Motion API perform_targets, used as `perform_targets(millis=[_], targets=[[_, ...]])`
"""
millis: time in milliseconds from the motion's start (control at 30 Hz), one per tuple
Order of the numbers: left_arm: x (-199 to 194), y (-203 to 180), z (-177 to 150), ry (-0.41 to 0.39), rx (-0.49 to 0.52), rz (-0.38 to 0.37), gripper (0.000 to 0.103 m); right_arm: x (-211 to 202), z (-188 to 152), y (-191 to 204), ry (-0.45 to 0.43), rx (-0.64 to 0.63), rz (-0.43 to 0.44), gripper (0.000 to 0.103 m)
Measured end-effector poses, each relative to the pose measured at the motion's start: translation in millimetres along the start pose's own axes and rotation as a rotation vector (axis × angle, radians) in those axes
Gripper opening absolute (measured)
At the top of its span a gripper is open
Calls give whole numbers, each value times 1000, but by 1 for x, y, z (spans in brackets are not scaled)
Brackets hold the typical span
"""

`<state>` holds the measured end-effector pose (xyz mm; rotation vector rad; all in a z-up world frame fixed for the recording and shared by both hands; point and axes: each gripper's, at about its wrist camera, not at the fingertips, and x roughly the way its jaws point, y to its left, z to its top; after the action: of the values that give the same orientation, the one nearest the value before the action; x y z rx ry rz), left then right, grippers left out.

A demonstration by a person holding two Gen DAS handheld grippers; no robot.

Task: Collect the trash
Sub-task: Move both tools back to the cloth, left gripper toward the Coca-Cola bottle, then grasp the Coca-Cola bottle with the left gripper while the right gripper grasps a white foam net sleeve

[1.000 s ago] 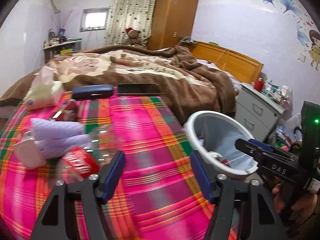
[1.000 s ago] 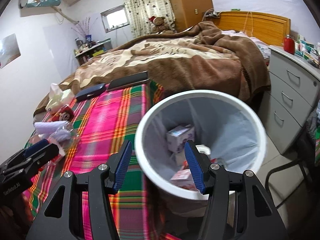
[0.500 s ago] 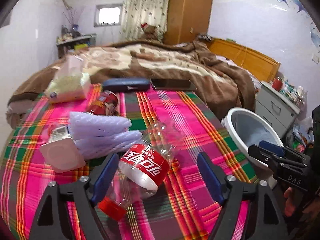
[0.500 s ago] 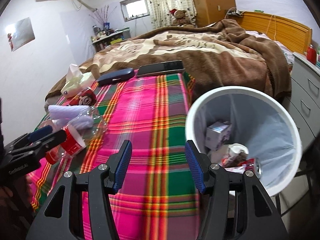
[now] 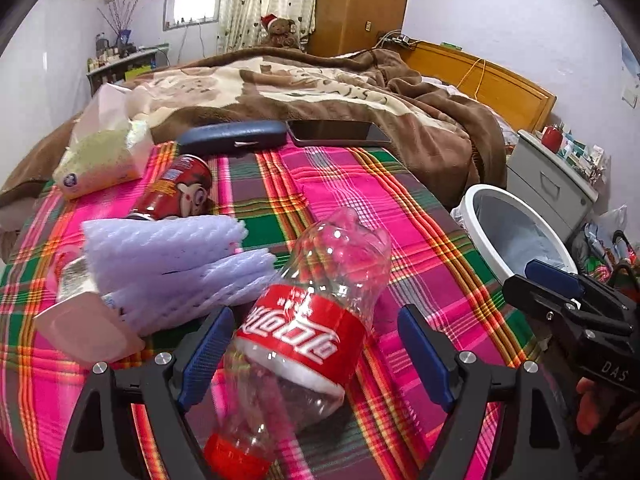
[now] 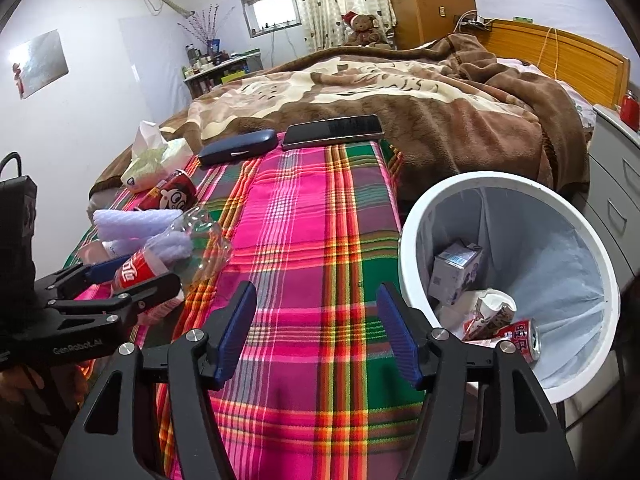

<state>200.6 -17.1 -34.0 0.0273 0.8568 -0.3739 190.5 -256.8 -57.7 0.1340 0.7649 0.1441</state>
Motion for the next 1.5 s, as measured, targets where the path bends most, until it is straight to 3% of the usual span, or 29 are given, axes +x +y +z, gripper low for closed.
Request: perform_targets(millis=[200,267,533,1000,1267,1500], targets=[[15,-7,4,37,38,24,82,5,1,3,7,-1,-3,64],[15,-6,2,45,13,-1,77,7,3,4,10,0,-5,64],[-7,14,-23,19,-107,-45,76,16,7,13,21,-13,6,64],[-67,72,-86,-56,-297,70,76,35,14,62,45,-168,99,64],[-90,114,-101,-85,-410,151,76,55,19,91,79,-226,228,64],[-100,139,-111,-109,-468,183,76,71,29,124,55,-366,284,64]])
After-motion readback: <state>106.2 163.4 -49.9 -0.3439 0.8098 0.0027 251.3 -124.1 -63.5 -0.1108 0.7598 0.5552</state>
